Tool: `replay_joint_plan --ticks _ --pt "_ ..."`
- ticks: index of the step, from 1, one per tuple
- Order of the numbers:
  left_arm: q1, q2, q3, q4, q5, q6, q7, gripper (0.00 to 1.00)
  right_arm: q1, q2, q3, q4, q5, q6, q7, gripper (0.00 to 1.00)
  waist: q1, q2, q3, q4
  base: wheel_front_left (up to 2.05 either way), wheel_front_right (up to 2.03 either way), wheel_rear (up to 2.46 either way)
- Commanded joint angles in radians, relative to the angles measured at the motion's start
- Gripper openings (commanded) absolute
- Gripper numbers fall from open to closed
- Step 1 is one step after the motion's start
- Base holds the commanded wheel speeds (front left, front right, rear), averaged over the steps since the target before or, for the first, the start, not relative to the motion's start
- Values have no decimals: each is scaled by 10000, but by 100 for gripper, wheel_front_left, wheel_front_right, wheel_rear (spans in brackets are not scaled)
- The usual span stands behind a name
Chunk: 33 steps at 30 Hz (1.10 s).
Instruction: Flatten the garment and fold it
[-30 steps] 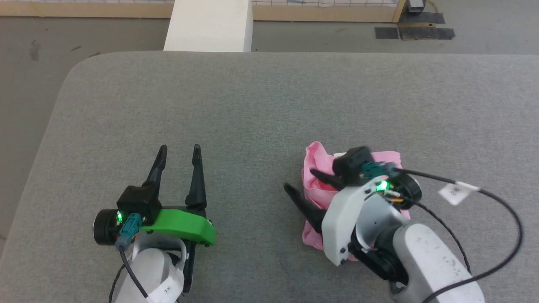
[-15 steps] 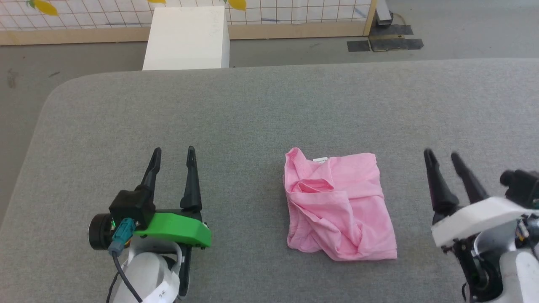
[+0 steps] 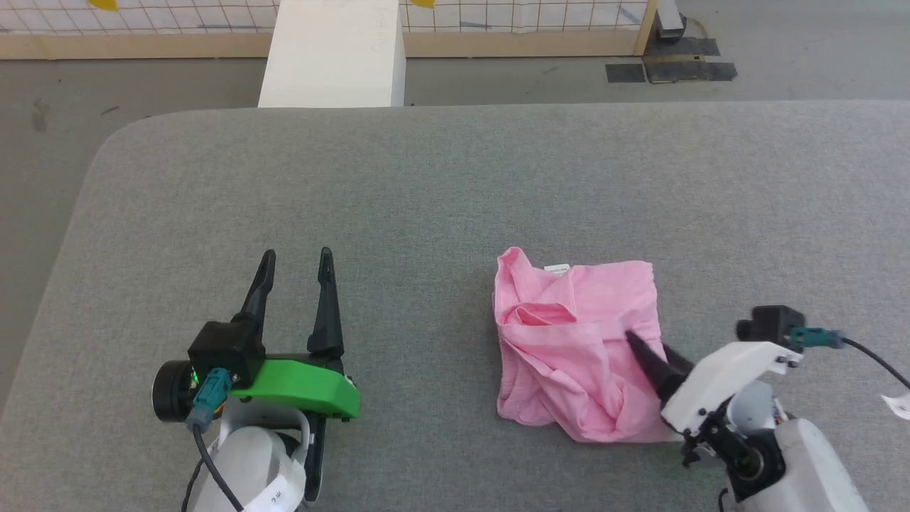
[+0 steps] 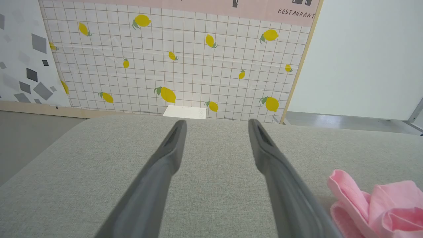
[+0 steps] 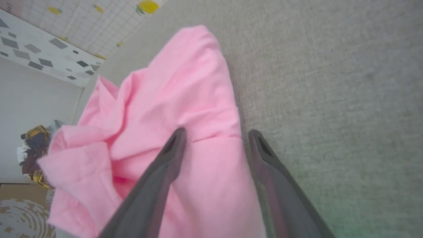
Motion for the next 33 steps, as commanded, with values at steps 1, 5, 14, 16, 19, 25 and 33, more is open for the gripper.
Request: replay_joint_plan --ticks 1,5,14,16,19,25,33 --pt "11 -16 -4 -9 67 -27 -38 100 -217 6 132 271 115 -13 201 100 -1 0 13 24 0 0 0" --pt "-8 -16 -18 -14 78 -10 -38 100 -564 6 507 963 -70 -13 920 43 -1 0 57 47 0 0 0" --pt "50 -16 284 -238 390 -76 -38 100 -1375 -652 2348 107 -2225 -13 1695 0 -1 0 269 -967 0 0 0" --pt "54 -15 369 -328 499 -122 -38 100 -1675 -1124 3030 -210 -2704 -13 1775 0 -1 0 353 -1445 0 0 0" --pt "-51 -16 391 -471 636 -210 -38 100 -2213 -1854 3950 -516 -3199 -13 1770 0 -1 0 551 -2227 0 0 0" --pt "-633 -15 113 -580 971 -390 -38 100 -3466 -3071 4981 -312 -3965 -13 1106 0 -1 0 1218 -3649 0 0 0" --pt "-1479 174 -266 -484 1495 -651 -38 100 -5108 -3883 5055 1389 -4744 -13 -139 0 -1 0 2390 -4902 0 0 0"
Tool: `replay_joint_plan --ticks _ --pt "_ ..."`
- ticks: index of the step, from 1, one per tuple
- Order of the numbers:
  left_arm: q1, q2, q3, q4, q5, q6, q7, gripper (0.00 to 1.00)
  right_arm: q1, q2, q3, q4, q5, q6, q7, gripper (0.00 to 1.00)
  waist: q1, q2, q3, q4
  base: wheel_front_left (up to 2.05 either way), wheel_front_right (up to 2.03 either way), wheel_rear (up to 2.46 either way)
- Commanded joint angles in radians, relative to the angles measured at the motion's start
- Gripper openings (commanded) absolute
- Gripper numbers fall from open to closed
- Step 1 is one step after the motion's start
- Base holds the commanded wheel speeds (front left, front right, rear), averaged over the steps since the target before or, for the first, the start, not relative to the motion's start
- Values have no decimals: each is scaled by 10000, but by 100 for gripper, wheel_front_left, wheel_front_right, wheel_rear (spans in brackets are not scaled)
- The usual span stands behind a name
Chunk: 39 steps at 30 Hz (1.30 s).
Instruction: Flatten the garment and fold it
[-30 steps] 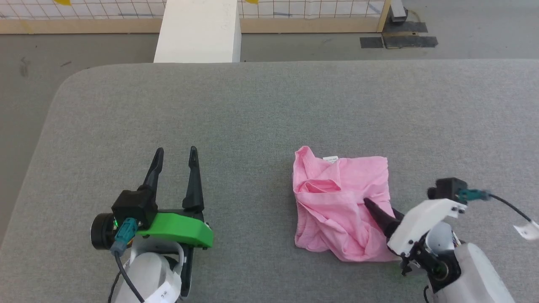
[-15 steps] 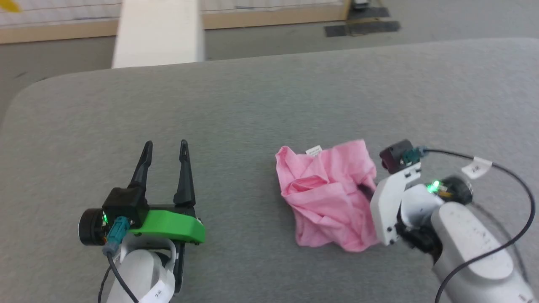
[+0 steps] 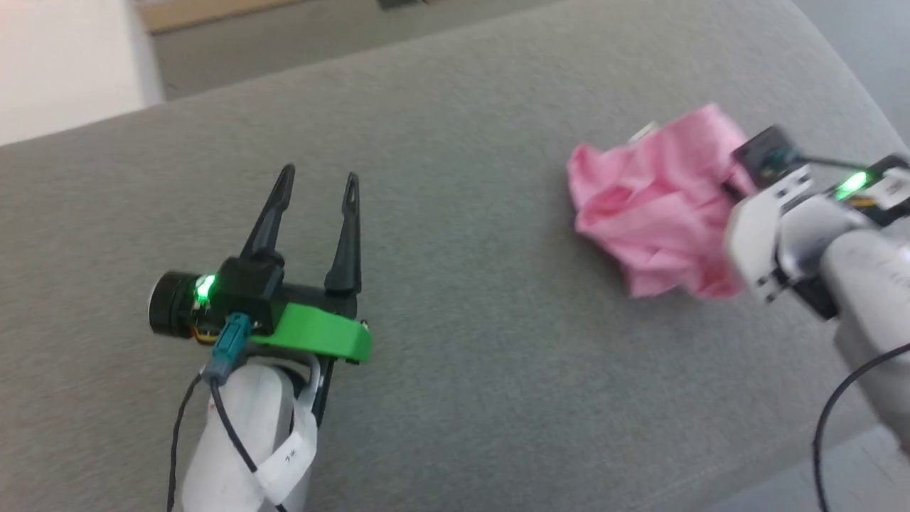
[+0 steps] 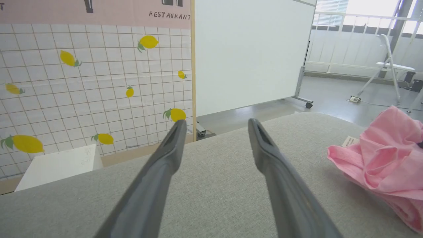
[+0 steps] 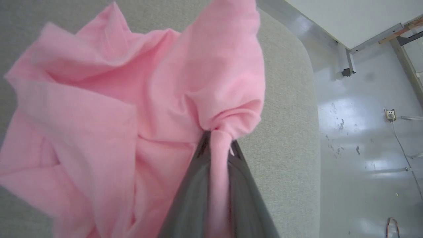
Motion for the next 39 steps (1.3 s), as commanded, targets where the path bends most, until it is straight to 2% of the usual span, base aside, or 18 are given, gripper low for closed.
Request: replay_joint_plan --ticks 1,5,9,16,26,27,28,29,35,39 --pt "-225 116 -30 36 187 -49 -38 100 -333 -61 -73 272 -145 -15 -247 0 -1 -1 1291 -1176 0 0 0" --pt "-563 387 -235 132 455 -170 -29 100 -1129 -304 -533 1383 -510 -15 -981 0 -1 -1 1926 -1406 0 0 0" --pt "-913 624 -368 89 637 -249 122 100 -1771 -500 -1468 2467 -887 -15 -1716 0 -1 -1 2472 -1354 0 0 0" --pt "-1287 790 -523 -184 791 -247 396 100 -2355 -877 -3058 3879 -1737 -15 -3020 0 -1 -1 3132 -814 0 0 0" --pt "-1320 789 -672 -430 796 -101 460 100 -2795 -1287 -4652 4842 -2941 -15 -4472 0 -1 -1 3383 -73 0 0 0" --pt "-1304 787 -677 -439 784 -82 451 100 -2816 -1290 -4791 4918 -3074 -15 -4516 48 -1 -1 3367 -27 0 0 0" --pt "-1289 781 -682 -430 771 -65 437 100 -2833 -1300 -4905 4967 -3173 -15 -4551 69 -1 -1 3328 15 0 0 0" --pt "-1270 761 -687 -416 743 -42 411 100 -2861 -1312 -5108 5014 -3237 -15 -4630 100 -1 -1 3273 69 0 0 0" --pt "-1025 480 -661 -73 307 115 117 100 -2700 -1153 -6061 4786 -3148 -15 -5522 100 -1 -1 2354 467 0 0 0" --pt "-682 278 -569 247 -163 203 -5 100 -2141 -799 -6144 4074 -2571 -15 -5758 100 -1 -1 1365 867 0 0 0"
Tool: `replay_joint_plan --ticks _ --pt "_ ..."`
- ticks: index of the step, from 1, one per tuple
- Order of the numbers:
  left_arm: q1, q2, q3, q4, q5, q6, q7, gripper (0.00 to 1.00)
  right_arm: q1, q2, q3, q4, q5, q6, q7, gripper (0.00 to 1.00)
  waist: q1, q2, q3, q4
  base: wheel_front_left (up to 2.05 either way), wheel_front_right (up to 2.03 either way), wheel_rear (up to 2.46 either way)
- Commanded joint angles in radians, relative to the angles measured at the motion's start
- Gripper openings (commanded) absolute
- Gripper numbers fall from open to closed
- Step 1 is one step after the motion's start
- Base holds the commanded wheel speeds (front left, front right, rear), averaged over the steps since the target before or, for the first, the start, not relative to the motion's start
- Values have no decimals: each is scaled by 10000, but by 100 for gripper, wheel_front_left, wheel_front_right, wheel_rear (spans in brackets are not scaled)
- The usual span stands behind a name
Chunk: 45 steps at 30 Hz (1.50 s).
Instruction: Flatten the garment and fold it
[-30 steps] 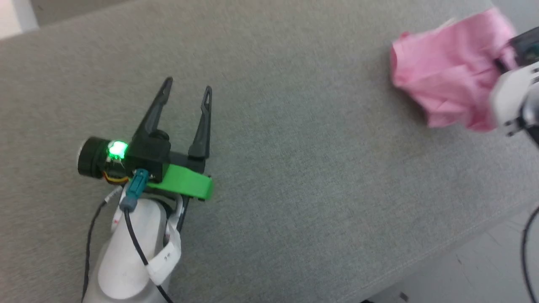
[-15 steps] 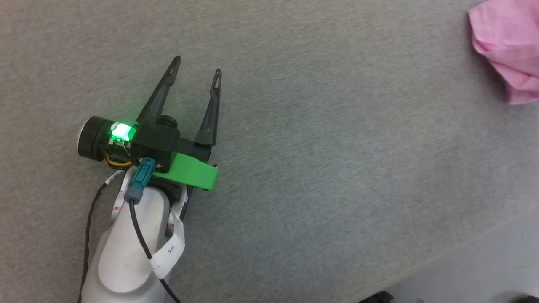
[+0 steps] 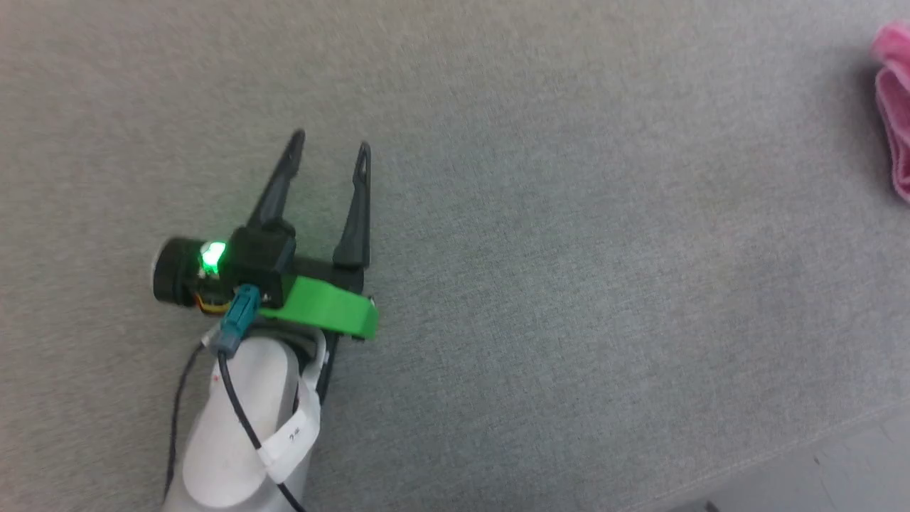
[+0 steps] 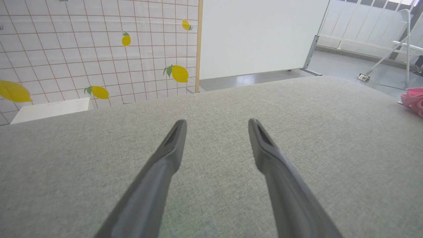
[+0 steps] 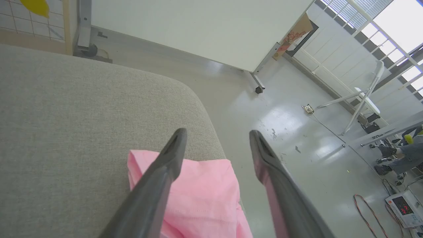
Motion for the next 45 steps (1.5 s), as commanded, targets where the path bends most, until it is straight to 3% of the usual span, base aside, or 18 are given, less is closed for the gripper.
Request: replay_joint_plan --ticks 1,12,17,23,27,35,45 --pt "253 -61 54 94 -232 84 -86 100 415 190 54 -333 315 -17 -96 100 0 -1 -1218 616 0 0 0" --pt "1679 -337 699 136 -1358 291 -104 100 4226 949 501 -5216 3187 -17 -110 100 0 -1 -3458 2012 0 0 0" --pt "2033 -377 716 397 -1554 312 -105 100 5926 1516 116 -7099 3476 -17 94 100 0 -1 -4057 2677 0 0 0" --pt "2439 -394 701 580 -1500 401 -106 100 7783 2659 -45 -8950 3226 -17 521 100 0 -1 -4493 3231 0 0 0" --pt "2658 -399 666 539 -1424 378 -106 100 8702 3429 -16 -9663 2843 -17 725 100 0 -1 -4638 3468 0 0 0" --pt "3086 -402 556 486 -1419 376 -106 100 9696 4309 204 -9839 2073 -17 499 100 0 -1 -4790 3637 0 0 0" --pt "3569 -403 577 560 -1464 314 -106 100 10399 4759 -30 -9838 1623 -17 408 100 0 -1 -5033 3606 0 0 0"
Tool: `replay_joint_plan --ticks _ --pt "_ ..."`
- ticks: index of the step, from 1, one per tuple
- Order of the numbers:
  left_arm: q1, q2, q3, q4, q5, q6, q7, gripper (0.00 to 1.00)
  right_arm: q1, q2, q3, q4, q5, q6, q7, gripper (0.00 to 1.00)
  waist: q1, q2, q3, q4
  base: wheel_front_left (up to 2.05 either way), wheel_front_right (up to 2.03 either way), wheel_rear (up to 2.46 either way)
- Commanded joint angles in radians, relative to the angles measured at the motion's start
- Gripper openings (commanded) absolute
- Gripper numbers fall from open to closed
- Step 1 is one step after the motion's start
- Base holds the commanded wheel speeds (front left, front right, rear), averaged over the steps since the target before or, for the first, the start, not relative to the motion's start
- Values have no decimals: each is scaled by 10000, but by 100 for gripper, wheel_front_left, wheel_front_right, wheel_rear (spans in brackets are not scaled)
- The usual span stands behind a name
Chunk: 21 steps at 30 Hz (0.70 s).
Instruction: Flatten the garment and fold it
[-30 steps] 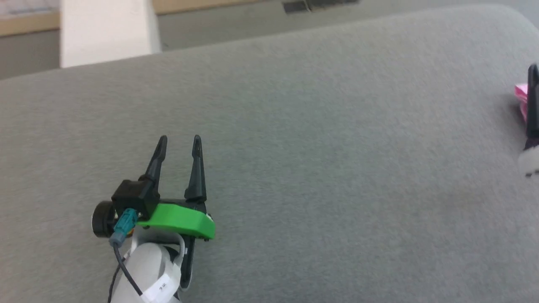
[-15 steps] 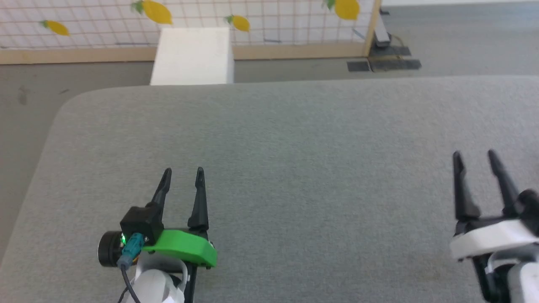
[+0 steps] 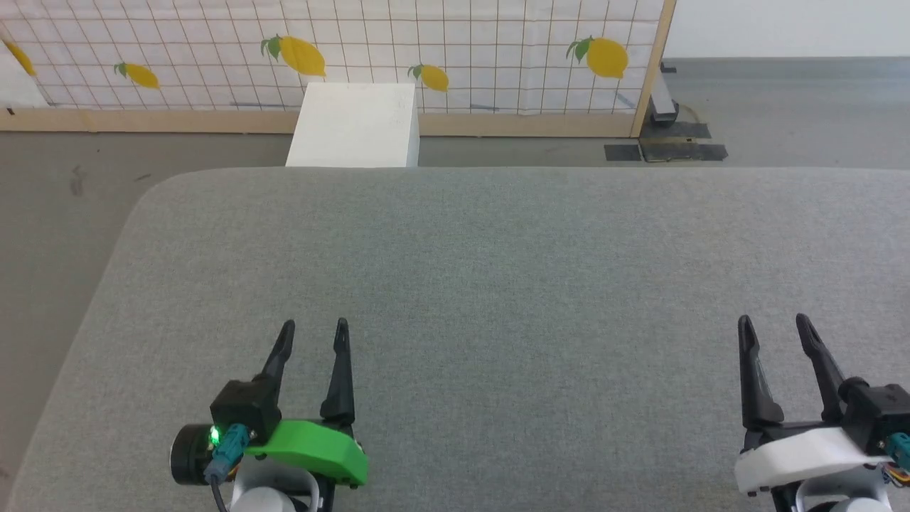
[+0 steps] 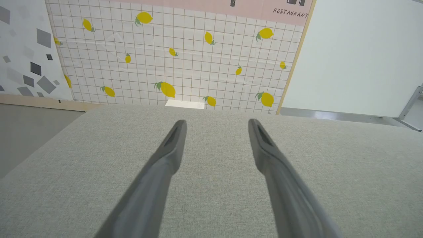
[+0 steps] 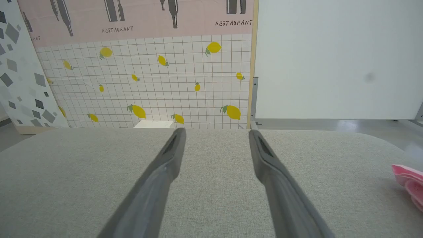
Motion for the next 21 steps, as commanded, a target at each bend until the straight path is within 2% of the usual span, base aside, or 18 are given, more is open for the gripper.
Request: replay_joint_plan --ticks 1,15,16,21 --pt "204 -27 3 40 -18 -29 -37 100 142 37 -24 -11 -73 -15 -71 100 1 0 -42 0 0 0 0" --pt "406 -27 -10 210 -156 -16 -37 100 373 75 121 -15 136 -15 6 100 1 0 -216 45 0 0 0" --pt "402 -27 -11 221 -167 -15 -37 0 378 76 130 -22 152 -15 10 0 1 0 -222 46 0 0 0" --pt "226 0 4 209 -103 0 12 0 263 54 113 11 92 2 2 0 1 0 -223 44 0 0 0"
